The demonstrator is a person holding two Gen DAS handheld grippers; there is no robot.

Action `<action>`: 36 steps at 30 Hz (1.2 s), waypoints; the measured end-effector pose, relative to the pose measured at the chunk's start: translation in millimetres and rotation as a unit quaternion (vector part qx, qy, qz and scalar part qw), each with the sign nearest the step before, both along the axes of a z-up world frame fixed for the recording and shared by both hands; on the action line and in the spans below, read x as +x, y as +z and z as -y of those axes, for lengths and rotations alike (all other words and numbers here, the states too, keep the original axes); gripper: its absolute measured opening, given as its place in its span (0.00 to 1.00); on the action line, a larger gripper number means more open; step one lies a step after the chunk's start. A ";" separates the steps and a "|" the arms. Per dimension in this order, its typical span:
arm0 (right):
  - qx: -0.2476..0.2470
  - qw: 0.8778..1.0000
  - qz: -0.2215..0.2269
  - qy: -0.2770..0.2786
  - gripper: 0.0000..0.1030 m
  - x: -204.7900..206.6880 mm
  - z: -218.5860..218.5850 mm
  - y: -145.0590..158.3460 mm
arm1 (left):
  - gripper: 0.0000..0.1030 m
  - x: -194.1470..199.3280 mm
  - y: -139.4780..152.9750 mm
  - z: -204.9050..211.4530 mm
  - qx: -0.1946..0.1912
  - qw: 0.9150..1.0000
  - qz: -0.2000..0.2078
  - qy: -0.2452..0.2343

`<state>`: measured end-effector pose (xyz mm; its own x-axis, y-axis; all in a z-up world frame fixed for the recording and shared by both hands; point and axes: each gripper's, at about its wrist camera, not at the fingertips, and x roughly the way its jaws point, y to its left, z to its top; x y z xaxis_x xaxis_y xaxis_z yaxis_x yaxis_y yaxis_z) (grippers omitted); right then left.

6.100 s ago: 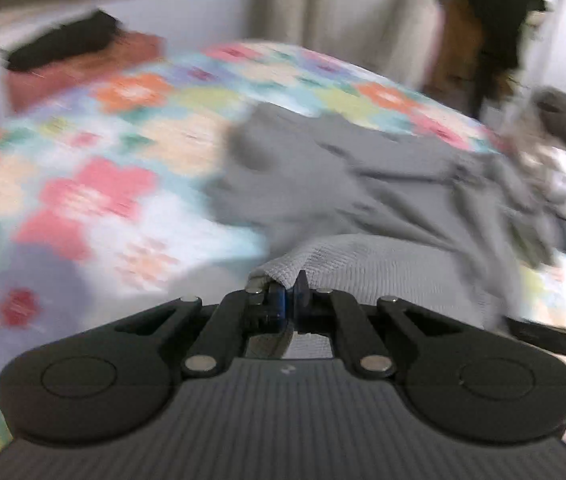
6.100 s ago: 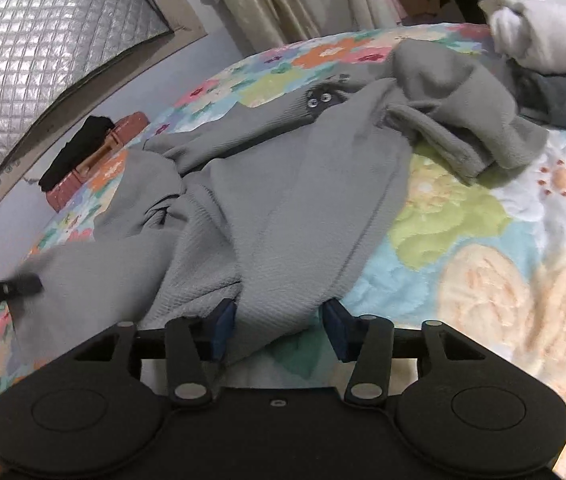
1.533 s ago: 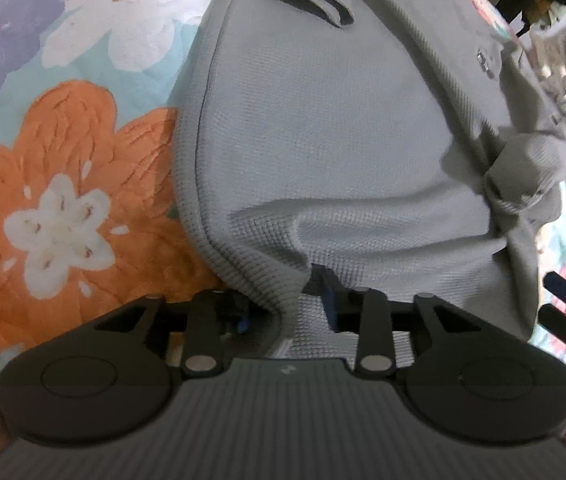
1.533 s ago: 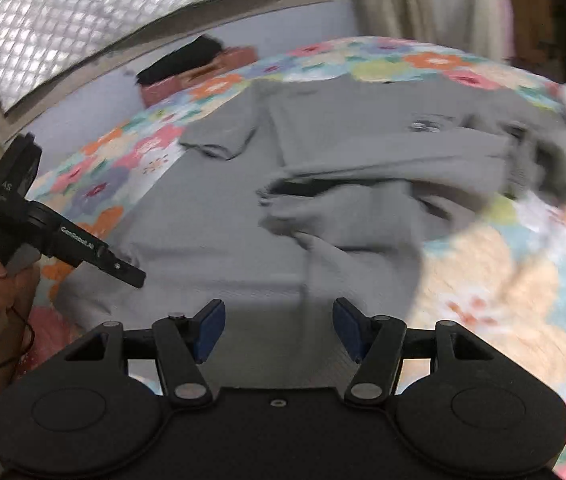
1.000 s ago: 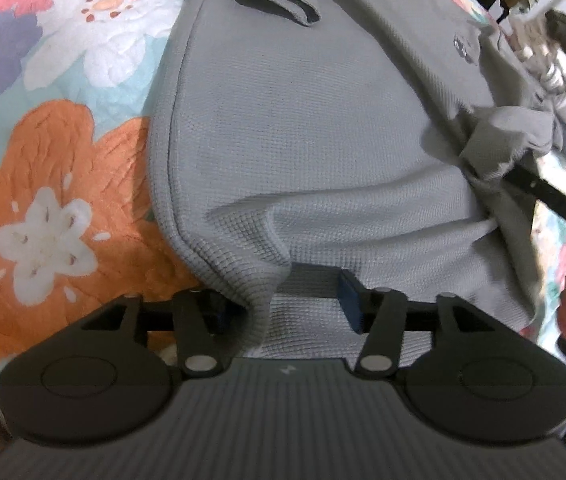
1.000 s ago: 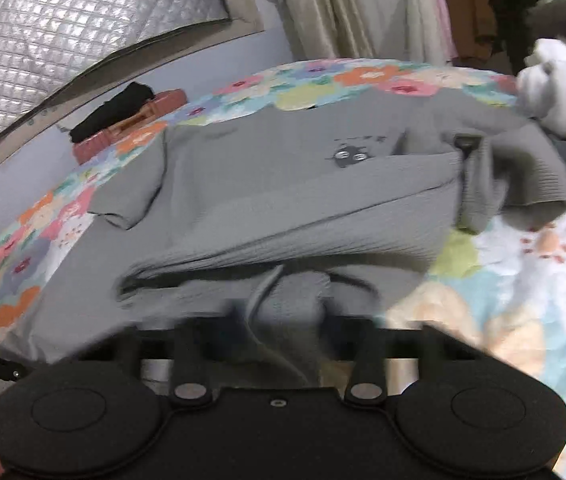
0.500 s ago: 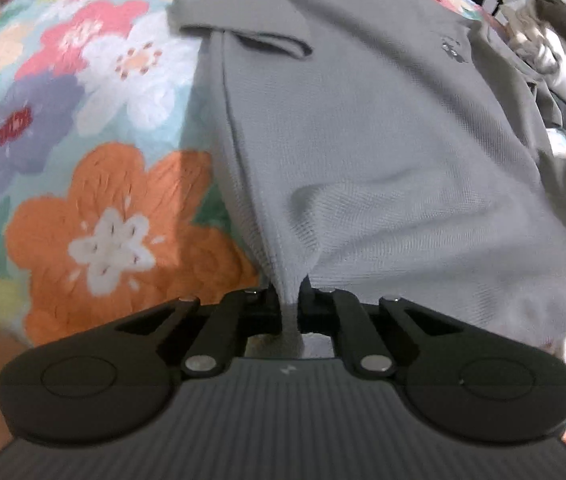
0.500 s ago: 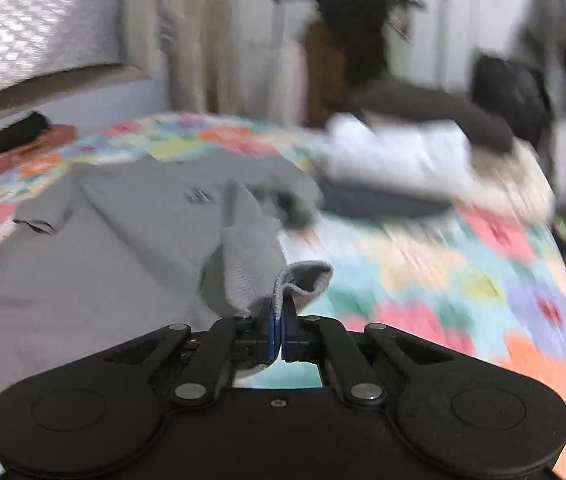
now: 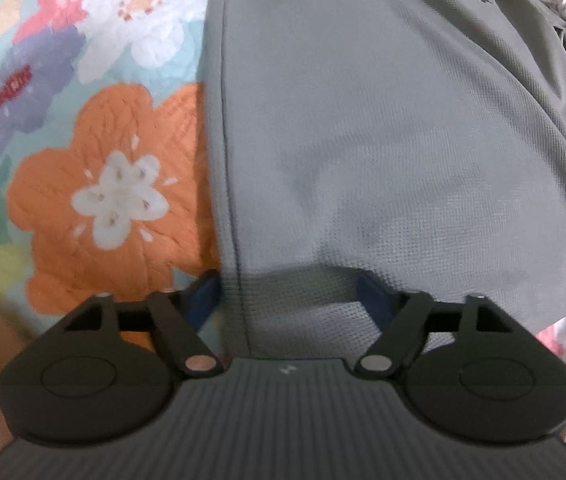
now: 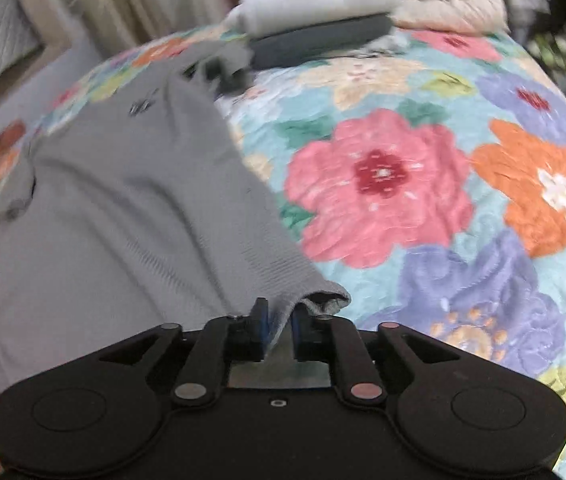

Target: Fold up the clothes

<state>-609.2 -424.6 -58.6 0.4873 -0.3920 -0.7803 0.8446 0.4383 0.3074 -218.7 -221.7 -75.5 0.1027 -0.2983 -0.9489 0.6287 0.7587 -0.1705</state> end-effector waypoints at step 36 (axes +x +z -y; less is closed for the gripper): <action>-0.065 0.997 0.018 0.029 0.03 -21.7 -40.8 44.6 | 0.04 -8.9 27.8 -64.5 0.073 0.996 0.042 0.020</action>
<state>-630.9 -383.8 -14.1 0.5394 -0.4600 -0.7053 0.8062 0.5239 0.2749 -227.6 -157.1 -47.7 0.1920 -0.1518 -0.9696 0.6042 0.7968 -0.0051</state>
